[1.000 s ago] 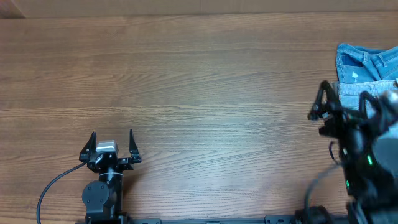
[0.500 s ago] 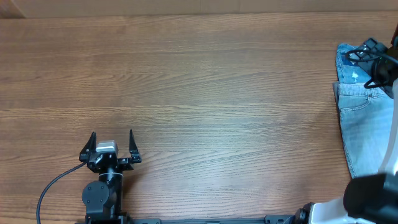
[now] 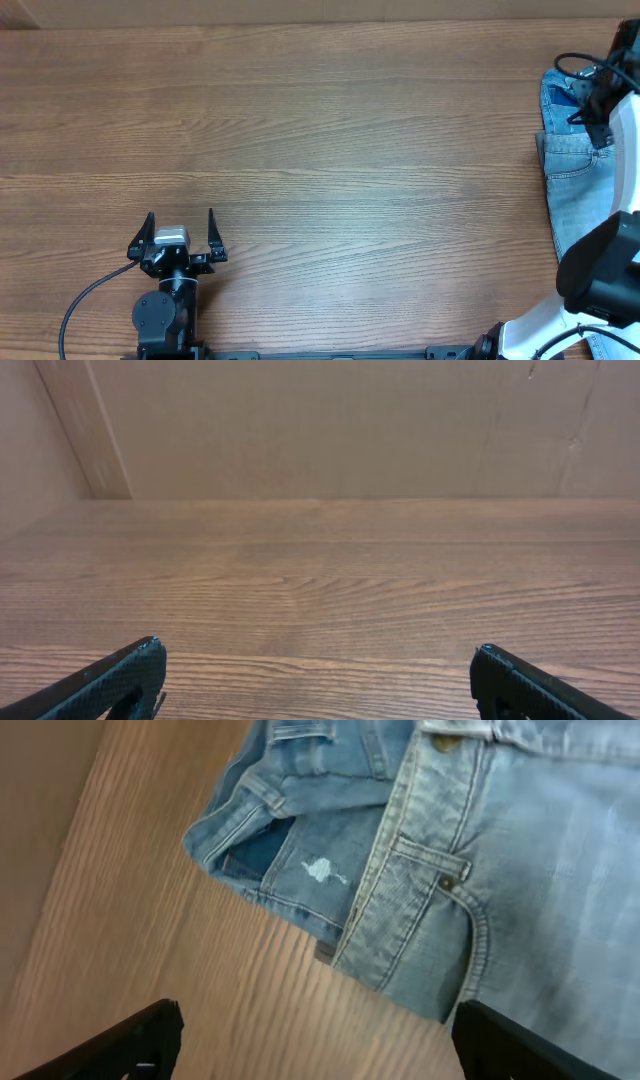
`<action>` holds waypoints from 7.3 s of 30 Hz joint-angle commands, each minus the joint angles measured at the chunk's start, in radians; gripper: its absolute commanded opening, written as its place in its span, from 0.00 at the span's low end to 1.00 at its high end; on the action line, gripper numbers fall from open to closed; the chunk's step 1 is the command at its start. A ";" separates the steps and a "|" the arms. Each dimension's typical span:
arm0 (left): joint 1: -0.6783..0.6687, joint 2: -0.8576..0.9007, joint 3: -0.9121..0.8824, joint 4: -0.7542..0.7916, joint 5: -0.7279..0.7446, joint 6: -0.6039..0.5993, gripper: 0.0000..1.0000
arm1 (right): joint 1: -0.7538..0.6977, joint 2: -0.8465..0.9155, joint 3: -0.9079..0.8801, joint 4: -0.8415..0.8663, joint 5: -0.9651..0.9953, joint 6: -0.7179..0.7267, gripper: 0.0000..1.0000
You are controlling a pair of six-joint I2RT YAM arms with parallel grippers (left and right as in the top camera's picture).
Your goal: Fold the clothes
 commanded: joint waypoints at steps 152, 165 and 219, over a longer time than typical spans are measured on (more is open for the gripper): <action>-0.234 1.574 2.307 -0.768 0.098 -0.158 0.04 | 0.577 -0.517 0.334 0.113 -0.484 -1.147 0.04; -0.236 1.343 2.307 -0.842 0.137 -0.420 0.04 | 0.577 -0.676 0.446 0.018 -0.499 -0.961 0.04; -0.177 2.044 2.304 -1.234 0.103 -0.296 0.04 | 0.517 -0.154 0.203 -0.389 -0.779 -1.160 0.04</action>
